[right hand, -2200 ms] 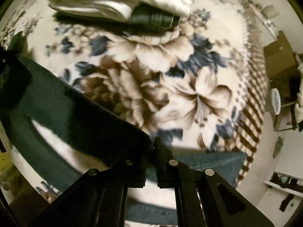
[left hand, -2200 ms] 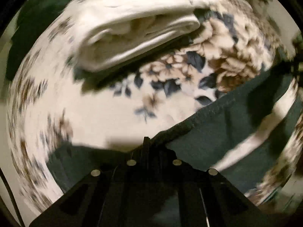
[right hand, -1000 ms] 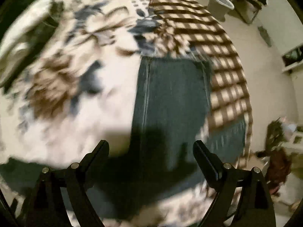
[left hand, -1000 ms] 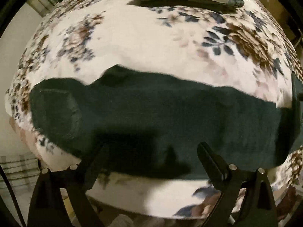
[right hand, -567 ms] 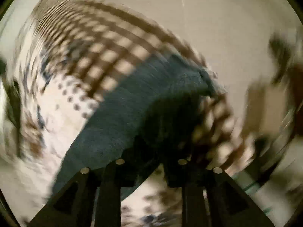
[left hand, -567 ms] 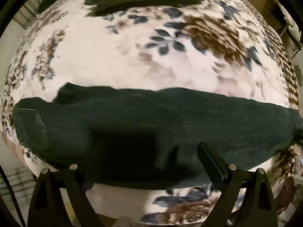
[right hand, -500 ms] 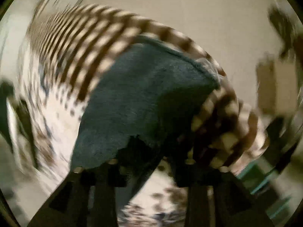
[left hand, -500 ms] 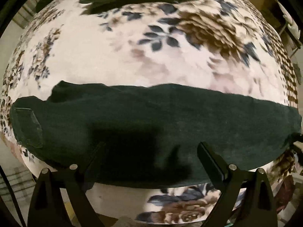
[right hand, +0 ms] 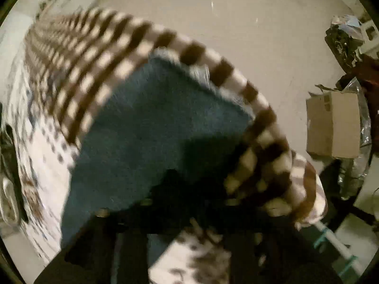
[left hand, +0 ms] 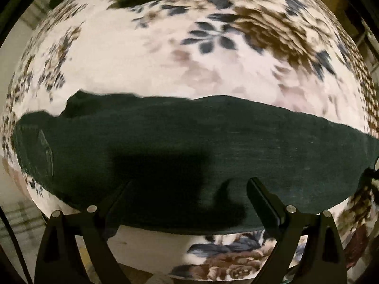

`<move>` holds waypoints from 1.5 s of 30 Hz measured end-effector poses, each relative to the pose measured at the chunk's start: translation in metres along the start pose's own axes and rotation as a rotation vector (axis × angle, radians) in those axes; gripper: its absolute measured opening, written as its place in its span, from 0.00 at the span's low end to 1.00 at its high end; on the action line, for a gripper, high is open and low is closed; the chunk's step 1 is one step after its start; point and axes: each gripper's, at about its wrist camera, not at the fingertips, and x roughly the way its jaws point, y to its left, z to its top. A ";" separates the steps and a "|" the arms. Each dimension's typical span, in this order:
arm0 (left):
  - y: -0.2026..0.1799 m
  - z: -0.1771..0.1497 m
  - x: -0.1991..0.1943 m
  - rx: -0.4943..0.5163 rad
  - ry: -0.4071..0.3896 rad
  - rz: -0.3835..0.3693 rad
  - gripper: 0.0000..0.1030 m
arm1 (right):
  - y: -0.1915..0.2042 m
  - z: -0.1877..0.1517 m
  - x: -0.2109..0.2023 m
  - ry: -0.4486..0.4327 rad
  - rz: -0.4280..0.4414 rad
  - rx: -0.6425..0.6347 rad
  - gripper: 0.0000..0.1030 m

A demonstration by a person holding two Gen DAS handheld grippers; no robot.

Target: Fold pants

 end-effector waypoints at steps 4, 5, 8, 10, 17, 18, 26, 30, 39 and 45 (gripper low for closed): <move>0.066 -0.009 -0.003 -0.117 0.005 -0.022 0.93 | 0.030 -0.045 -0.039 -0.054 0.033 -0.079 0.62; 0.084 -0.013 -0.004 -0.149 0.006 -0.026 0.93 | 0.035 -0.058 -0.047 -0.050 0.053 -0.090 0.62; 0.157 -0.025 -0.008 -0.264 0.013 -0.025 0.93 | 0.057 -0.108 -0.051 0.057 0.159 -0.130 0.62; 0.219 -0.036 -0.011 -0.351 0.005 -0.005 0.93 | 0.086 -0.152 -0.035 0.164 0.211 -0.148 0.62; 0.413 -0.062 0.007 -0.565 -0.018 0.024 0.93 | 0.166 -0.307 0.026 0.354 0.361 -0.160 0.61; 0.428 -0.063 0.011 -0.586 -0.021 0.017 0.92 | 0.172 -0.320 0.032 0.345 0.362 -0.150 0.61; 0.473 -0.043 0.072 -0.610 -0.044 -0.151 0.84 | 0.193 -0.345 0.073 0.221 0.343 -0.048 0.06; 0.463 -0.039 0.074 -0.548 -0.110 -0.200 0.16 | 0.191 -0.353 0.059 0.160 0.322 -0.044 0.02; 0.459 -0.073 0.042 -0.574 -0.113 -0.191 0.11 | 0.175 -0.370 0.015 0.126 0.246 -0.159 0.02; 0.461 -0.070 0.061 -0.572 -0.009 -0.139 0.23 | 0.196 -0.361 0.045 0.326 0.005 -0.331 0.30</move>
